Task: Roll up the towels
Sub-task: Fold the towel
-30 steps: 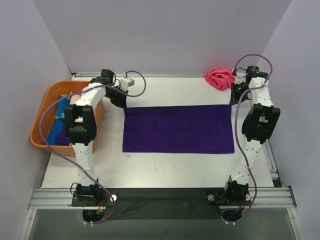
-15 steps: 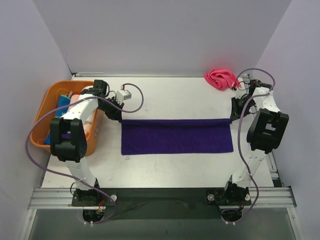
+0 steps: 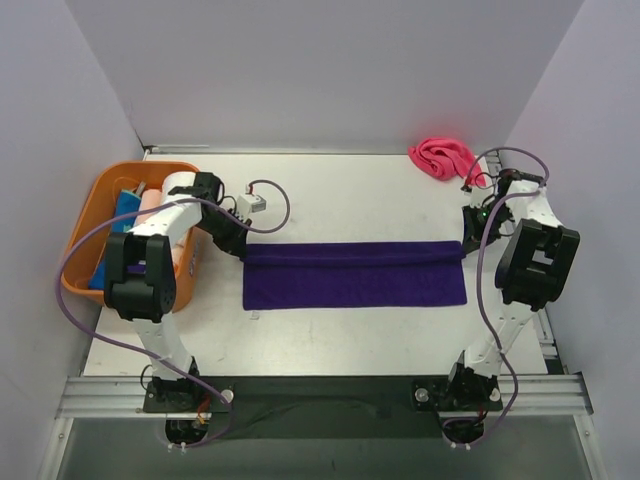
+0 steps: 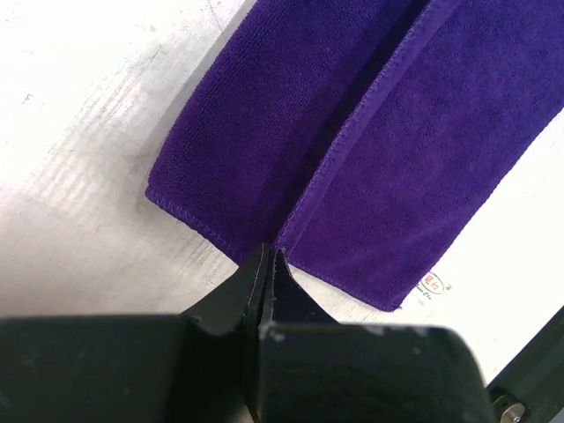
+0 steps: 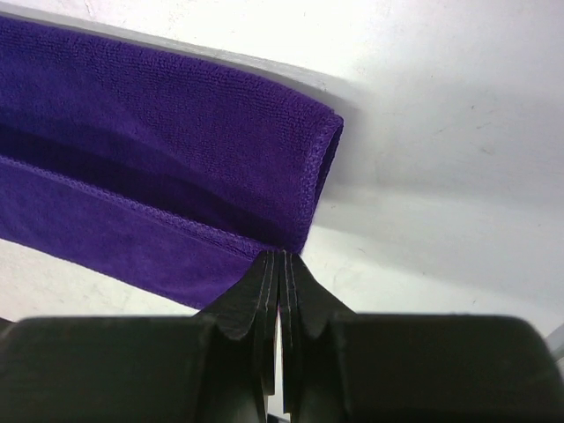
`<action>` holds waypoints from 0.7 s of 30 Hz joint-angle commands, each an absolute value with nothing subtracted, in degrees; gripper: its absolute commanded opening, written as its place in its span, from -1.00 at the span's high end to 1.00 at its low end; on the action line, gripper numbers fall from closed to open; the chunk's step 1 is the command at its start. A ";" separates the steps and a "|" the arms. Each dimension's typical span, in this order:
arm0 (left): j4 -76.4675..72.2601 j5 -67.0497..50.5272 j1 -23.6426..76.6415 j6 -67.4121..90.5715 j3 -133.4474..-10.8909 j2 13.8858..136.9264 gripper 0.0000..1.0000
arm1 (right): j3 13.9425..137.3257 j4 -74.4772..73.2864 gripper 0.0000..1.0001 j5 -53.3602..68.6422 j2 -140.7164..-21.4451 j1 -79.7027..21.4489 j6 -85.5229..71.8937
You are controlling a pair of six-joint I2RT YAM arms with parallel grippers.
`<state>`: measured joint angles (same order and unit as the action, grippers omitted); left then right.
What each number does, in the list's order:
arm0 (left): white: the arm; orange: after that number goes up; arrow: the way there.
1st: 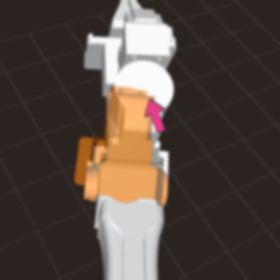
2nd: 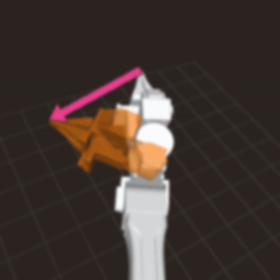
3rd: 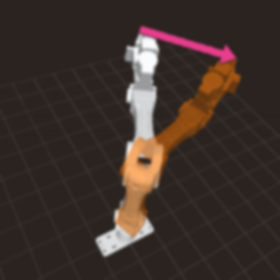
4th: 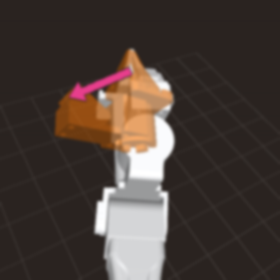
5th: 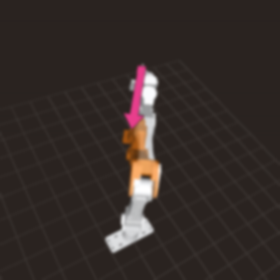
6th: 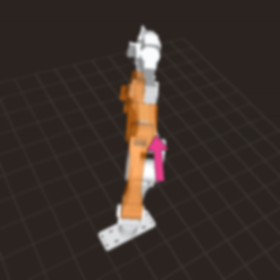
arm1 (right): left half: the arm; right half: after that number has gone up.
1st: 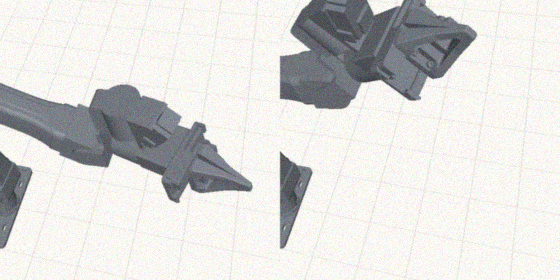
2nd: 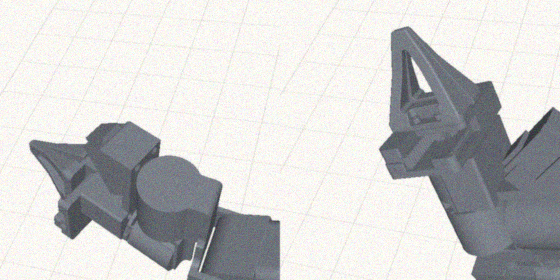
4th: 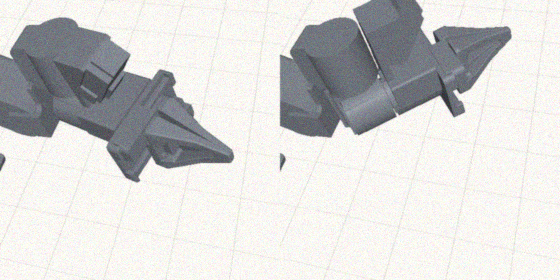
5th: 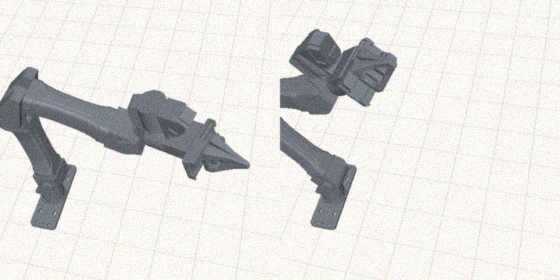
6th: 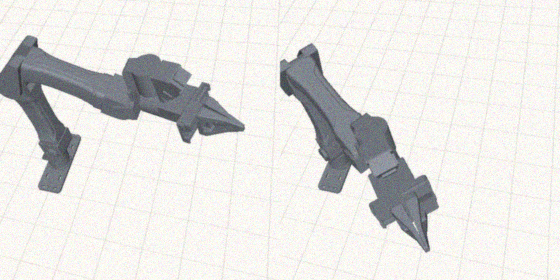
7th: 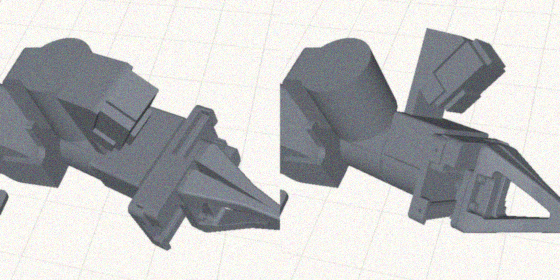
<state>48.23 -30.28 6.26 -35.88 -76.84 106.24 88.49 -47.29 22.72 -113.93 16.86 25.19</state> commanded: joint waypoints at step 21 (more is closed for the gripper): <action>51.68 -29.01 7.29 -31.91 -68.82 102.30 1.00 | 78.93 -51.07 1.00 14.59 -109.51 17.40 29.27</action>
<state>52.53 -29.93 6.96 -33.78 -68.82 100.68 79.85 -50.50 17.74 -107.70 17.21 28.99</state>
